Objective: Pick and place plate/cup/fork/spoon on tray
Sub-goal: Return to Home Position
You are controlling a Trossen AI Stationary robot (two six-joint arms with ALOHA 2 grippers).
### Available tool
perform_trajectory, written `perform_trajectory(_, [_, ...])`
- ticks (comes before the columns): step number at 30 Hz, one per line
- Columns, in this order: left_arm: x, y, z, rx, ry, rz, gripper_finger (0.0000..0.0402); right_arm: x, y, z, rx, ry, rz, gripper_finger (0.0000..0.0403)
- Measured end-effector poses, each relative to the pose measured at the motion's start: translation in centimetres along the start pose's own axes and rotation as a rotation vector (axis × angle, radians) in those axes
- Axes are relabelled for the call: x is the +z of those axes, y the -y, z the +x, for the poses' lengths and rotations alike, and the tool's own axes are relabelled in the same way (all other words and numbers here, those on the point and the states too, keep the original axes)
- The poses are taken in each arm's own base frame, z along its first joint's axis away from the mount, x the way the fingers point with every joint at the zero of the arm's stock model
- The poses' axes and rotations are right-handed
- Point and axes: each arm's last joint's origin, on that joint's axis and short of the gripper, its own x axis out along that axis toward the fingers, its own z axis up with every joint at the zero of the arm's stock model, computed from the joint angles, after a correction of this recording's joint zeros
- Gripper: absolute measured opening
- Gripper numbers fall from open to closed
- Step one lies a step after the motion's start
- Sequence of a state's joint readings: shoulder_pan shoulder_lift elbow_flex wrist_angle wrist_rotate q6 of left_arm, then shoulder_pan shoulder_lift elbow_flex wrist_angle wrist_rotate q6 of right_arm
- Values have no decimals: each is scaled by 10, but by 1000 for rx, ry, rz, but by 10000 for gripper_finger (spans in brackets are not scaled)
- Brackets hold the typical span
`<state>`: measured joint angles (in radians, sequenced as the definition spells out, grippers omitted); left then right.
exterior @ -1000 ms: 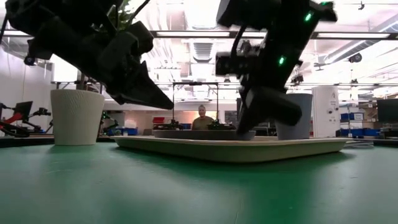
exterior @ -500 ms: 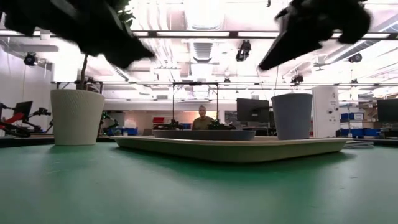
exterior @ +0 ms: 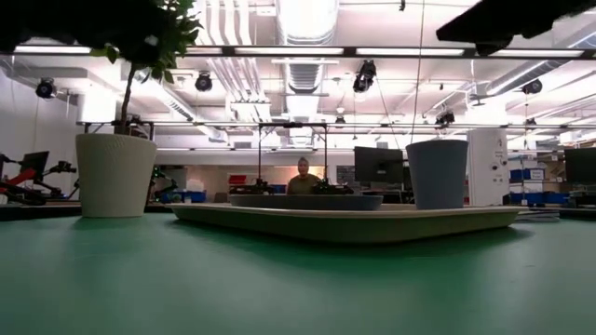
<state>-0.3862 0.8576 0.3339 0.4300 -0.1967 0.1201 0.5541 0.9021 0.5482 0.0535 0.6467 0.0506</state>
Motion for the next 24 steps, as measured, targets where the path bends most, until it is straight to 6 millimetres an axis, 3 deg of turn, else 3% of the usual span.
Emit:
perform_trajectory(12, [-52,-10,-45,155,184,-87,1,-34,32,-40,0,198,75,9])
perform_trajectory(24, [-52,-16,-51,213,198,-118,1,-57,59,-75,20,433,81,9])
